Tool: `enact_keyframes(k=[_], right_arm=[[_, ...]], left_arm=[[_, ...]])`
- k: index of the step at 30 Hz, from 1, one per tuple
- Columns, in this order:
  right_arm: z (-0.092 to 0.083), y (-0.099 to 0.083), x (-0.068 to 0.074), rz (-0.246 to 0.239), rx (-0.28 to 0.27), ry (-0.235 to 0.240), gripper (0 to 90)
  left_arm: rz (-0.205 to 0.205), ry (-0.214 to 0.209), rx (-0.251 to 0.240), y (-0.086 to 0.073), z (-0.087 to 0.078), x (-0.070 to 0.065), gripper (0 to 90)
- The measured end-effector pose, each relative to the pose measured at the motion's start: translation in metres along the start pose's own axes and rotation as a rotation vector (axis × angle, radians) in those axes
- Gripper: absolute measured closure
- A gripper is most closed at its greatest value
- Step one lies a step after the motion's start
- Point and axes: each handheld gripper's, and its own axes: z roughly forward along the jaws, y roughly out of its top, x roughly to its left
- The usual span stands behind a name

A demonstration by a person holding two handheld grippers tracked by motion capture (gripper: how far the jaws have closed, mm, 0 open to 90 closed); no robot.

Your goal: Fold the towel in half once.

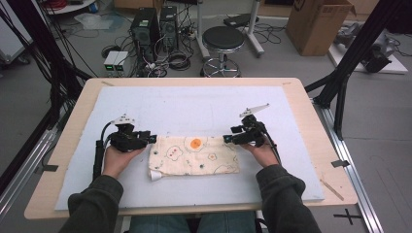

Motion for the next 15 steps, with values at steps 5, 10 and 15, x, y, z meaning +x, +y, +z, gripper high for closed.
enact_keyframes(k=[5, 10, 15], right_arm=[[-0.009, 0.012, 0.005, -0.012, -0.021, -0.006, 33.4], [-0.015, 0.021, 0.008, -0.023, -0.034, -0.002, 32.3], [-0.014, 0.024, 0.012, -0.042, -0.021, 0.003, 32.4]], left_arm=[[0.007, -0.003, -0.011, 0.011, -0.009, -0.001, 54.6], [0.021, 0.002, -0.016, 0.02, -0.017, -0.004, 51.5], [0.033, 0.0, -0.025, 0.025, -0.02, -0.007, 50.5]])
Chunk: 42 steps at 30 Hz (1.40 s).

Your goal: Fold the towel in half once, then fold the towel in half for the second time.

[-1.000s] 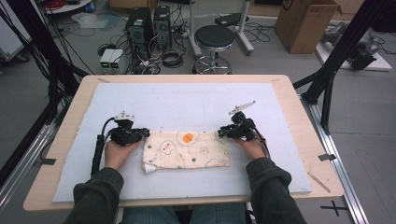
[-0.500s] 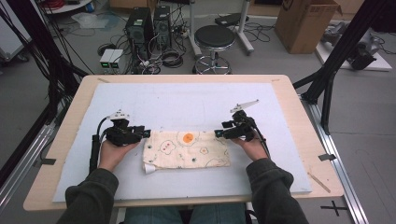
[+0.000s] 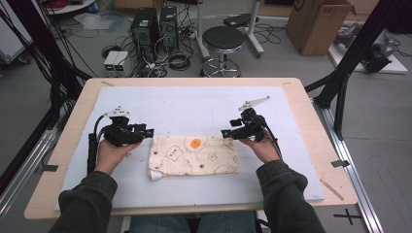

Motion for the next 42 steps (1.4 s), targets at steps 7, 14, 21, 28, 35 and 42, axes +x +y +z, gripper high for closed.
enact_keyframes(k=[7, 14, 21, 28, 35, 42], right_arm=[[0.005, -0.001, -0.004, 0.009, 0.022, -0.005, 32.7], [0.006, -0.012, -0.015, 0.041, 0.028, -0.013, 35.1], [0.007, -0.021, -0.022, 0.061, 0.036, -0.015, 36.1], [0.012, -0.021, -0.024, 0.063, 0.053, -0.009, 40.2], [0.019, -0.023, -0.027, 0.055, 0.075, -0.001, 45.0], [0.021, -0.025, -0.032, 0.081, 0.082, 0.015, 47.5]], left_arm=[[0.015, 0.01, 0.02, -0.001, 0.005, 0.001, 49.0], [0.016, 0.016, 0.033, -0.002, 0.012, 0.003, 45.6], [0.016, 0.03, 0.056, -0.005, 0.02, 0.004, 45.5], [0.005, 0.024, 0.077, -0.009, 0.031, 0.007, 47.5], [-0.021, 0.024, 0.079, -0.01, 0.036, 0.013, 49.4], [-0.038, 0.051, 0.077, -0.011, 0.039, 0.016, 48.4]])
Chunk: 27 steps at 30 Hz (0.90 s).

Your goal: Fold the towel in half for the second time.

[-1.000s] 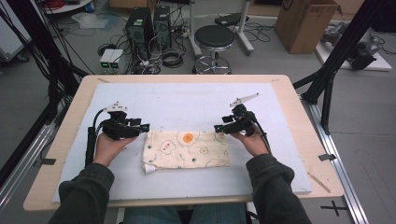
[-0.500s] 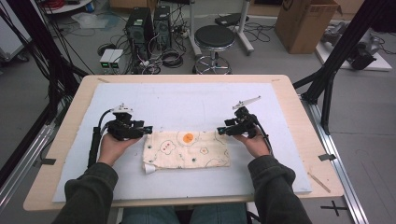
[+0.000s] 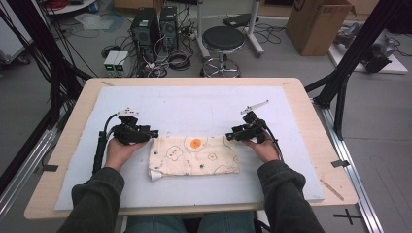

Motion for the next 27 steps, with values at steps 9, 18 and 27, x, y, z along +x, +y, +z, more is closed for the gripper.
enact_keyframes(k=[9, 18, 27], right_arm=[[0.007, -0.003, -0.007, 0.014, 0.031, 0.035, 55.9], [0.012, -0.003, -0.002, -0.022, 0.074, 0.062, 72.8], [0.013, 0.0, 0.001, -0.043, 0.092, 0.052, 84.0]], left_arm=[[0.004, -0.01, 0.085, -0.005, 0.014, 0.004, 55.0], [0.048, -0.051, 0.137, -0.009, 0.018, 0.002, 71.2], [0.061, -0.047, 0.124, -0.008, 0.017, 0.001, 84.3]])
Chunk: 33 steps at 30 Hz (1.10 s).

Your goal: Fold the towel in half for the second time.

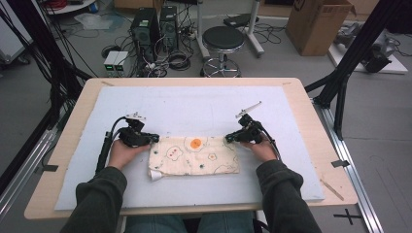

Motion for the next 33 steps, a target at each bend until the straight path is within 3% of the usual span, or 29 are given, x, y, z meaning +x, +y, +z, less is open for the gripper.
enact_keyframes(k=[9, 13, 18, 23, 27, 33], right_arm=[[-0.007, 0.001, -0.006, 0.03, -0.062, 0.005, 84.4], [-0.011, 0.002, -0.007, 0.038, -0.09, -0.006, 84.5], [-0.016, 0.003, -0.01, 0.058, -0.157, -0.003, 84.6], [-0.019, 0.005, -0.01, 0.065, -0.184, -0.006, 84.6], [-0.024, 0.011, -0.008, 0.059, -0.202, -0.014, 84.6], [-0.021, 0.009, -0.009, 0.066, -0.176, -0.018, 84.6]], left_arm=[[-0.055, 0.001, -0.098, 0.004, -0.008, 0.004, 85.0], [-0.055, -0.007, -0.127, 0.007, -0.012, 0.003, 84.9], [-0.077, 0.002, -0.169, 0.009, -0.017, 0.006, 85.1], [-0.103, 0.016, -0.205, 0.012, -0.018, 0.007, 85.1], [-0.113, 0.017, -0.212, 0.011, -0.019, 0.008, 85.1], [-0.083, 0.018, -0.204, 0.01, -0.02, 0.004, 85.1]])
